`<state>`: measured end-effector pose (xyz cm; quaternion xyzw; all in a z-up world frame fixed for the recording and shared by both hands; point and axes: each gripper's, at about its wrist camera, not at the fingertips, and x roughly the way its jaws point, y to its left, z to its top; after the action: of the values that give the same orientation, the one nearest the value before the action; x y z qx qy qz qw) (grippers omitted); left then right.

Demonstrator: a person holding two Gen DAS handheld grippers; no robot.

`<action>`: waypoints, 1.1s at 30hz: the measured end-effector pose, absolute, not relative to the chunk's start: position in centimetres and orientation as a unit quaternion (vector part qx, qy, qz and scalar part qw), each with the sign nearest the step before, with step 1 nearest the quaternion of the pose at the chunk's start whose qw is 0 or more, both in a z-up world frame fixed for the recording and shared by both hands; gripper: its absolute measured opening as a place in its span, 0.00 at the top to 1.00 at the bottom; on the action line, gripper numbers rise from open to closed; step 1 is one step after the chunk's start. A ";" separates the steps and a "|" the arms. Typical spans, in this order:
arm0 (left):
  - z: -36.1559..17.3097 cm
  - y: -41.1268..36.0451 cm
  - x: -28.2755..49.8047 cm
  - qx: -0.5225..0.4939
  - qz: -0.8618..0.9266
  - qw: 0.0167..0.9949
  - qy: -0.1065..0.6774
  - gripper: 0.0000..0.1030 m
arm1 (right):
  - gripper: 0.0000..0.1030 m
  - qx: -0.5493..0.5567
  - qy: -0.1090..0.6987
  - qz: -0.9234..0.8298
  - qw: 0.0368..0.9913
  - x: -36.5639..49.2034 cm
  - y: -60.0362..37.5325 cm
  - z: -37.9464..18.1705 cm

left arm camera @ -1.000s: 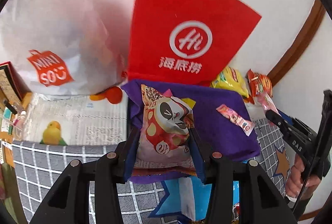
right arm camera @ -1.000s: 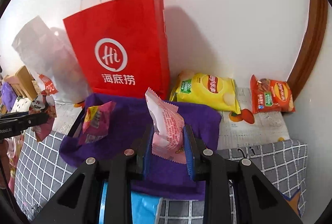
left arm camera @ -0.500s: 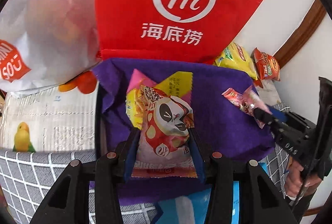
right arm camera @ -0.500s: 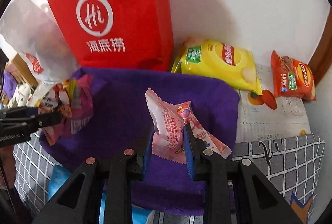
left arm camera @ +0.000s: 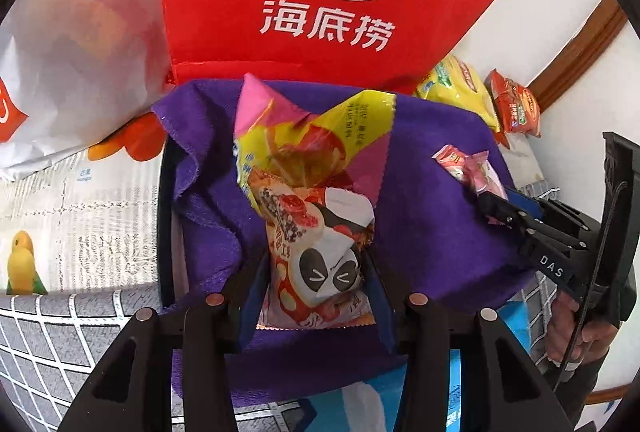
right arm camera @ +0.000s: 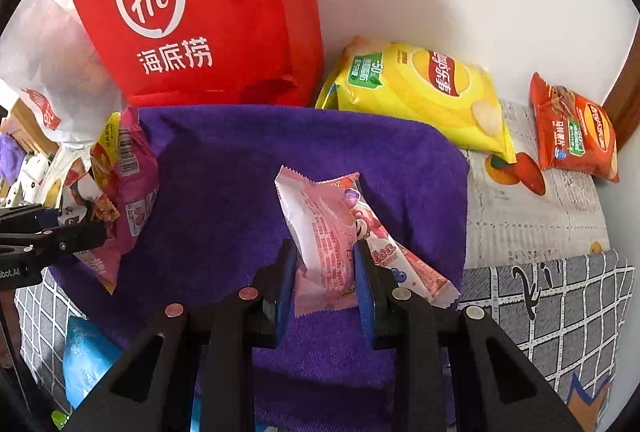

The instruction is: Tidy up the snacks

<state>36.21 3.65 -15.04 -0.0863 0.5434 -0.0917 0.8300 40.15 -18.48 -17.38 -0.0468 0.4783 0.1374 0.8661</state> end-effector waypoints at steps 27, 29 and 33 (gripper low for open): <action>-15.5 2.9 36.3 -0.066 -0.093 0.826 0.552 0.41 | 0.48 -0.057 0.474 0.137 0.868 39.9 -17.6 -17.5; -14.9 2.7 36.0 -0.058 -0.087 0.835 0.541 0.27 | 0.39 -0.051 0.466 0.136 0.873 39.5 -17.7 -16.9; -13.7 2.3 35.3 -0.044 -0.088 0.841 0.532 0.25 | 0.33 -0.043 0.450 0.118 0.884 38.6 -18.0 -15.4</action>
<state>35.33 2.33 -13.71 -0.0442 0.5319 -0.0877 0.8411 38.65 -18.03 -15.44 -0.0433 0.4500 0.1181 0.8841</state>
